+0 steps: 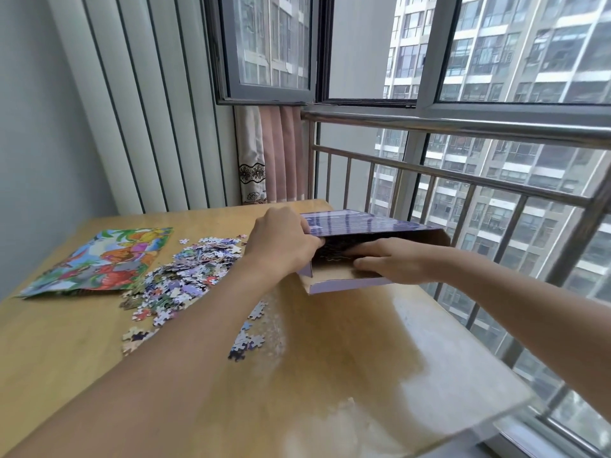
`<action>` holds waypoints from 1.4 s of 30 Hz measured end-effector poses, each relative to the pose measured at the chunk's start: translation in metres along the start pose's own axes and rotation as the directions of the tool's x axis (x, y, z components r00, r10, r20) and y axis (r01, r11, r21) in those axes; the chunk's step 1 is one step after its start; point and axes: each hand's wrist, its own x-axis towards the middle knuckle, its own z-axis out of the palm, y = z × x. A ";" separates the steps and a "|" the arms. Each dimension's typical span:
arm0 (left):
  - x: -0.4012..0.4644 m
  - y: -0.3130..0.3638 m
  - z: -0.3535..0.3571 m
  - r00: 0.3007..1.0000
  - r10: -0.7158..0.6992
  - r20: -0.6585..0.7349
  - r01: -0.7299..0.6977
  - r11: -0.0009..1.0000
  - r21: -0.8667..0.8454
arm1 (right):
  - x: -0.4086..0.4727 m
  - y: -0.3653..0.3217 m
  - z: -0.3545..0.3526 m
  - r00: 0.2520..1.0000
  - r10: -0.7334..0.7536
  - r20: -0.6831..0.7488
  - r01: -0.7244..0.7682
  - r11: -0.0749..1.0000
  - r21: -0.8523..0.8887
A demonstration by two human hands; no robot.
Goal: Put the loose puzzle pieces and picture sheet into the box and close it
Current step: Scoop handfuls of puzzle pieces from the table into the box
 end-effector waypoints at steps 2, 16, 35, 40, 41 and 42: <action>-0.003 0.000 0.001 1.000 0.004 -0.002 -0.004 1.000 0.014 | 0.000 0.002 -0.002 0.999 0.010 0.045 -0.014 0.997 0.078; 0.000 -0.008 -0.026 1.000 0.025 0.000 -0.022 0.890 -0.456 | -0.023 -0.014 -0.030 0.752 -0.362 -0.550 0.049 0.864 -0.501; -0.020 -0.160 -0.037 0.969 -0.248 0.010 0.244 0.946 -0.213 | 0.048 -0.113 0.030 0.942 -0.247 0.226 0.254 0.967 -0.001; -0.009 -0.219 -0.043 0.947 -0.321 -0.032 0.321 0.947 -0.013 | 0.172 -0.157 0.051 0.995 -0.096 -0.002 0.094 0.969 0.230; -0.008 -0.233 -0.044 0.938 -0.343 -0.036 0.344 0.939 0.010 | 0.200 -0.158 0.058 1.000 -0.025 0.011 0.021 0.967 0.254; -0.009 -0.243 -0.044 0.930 -0.366 -0.045 0.367 0.930 0.011 | 0.225 -0.154 0.063 0.999 0.034 0.025 -0.039 0.960 0.277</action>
